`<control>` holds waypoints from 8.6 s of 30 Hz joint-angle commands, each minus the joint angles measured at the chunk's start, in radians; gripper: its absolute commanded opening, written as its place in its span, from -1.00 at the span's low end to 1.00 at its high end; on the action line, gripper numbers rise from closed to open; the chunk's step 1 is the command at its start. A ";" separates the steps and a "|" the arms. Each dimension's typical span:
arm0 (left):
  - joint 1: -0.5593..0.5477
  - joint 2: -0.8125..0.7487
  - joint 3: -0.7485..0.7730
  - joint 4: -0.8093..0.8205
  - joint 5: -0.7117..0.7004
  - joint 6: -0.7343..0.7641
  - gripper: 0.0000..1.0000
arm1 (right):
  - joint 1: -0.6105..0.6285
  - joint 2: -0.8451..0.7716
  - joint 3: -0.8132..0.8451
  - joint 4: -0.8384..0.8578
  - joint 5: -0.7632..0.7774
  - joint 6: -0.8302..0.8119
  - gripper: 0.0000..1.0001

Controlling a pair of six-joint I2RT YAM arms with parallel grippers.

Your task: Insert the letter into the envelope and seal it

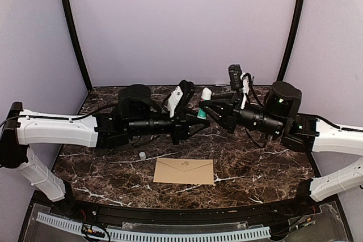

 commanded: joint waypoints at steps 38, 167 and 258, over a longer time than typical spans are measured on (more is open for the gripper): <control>-0.014 0.045 0.137 -0.070 -0.229 -0.040 -0.96 | -0.007 0.072 0.000 0.164 0.173 0.160 -0.42; -0.011 -0.203 -0.022 -0.063 -0.069 -0.443 -0.95 | -0.018 -0.113 -0.274 0.260 -0.138 -0.113 0.55; 0.011 -0.176 -0.168 0.237 -0.006 -0.547 -0.52 | 0.041 0.052 -0.316 0.695 -0.061 -0.064 -1.00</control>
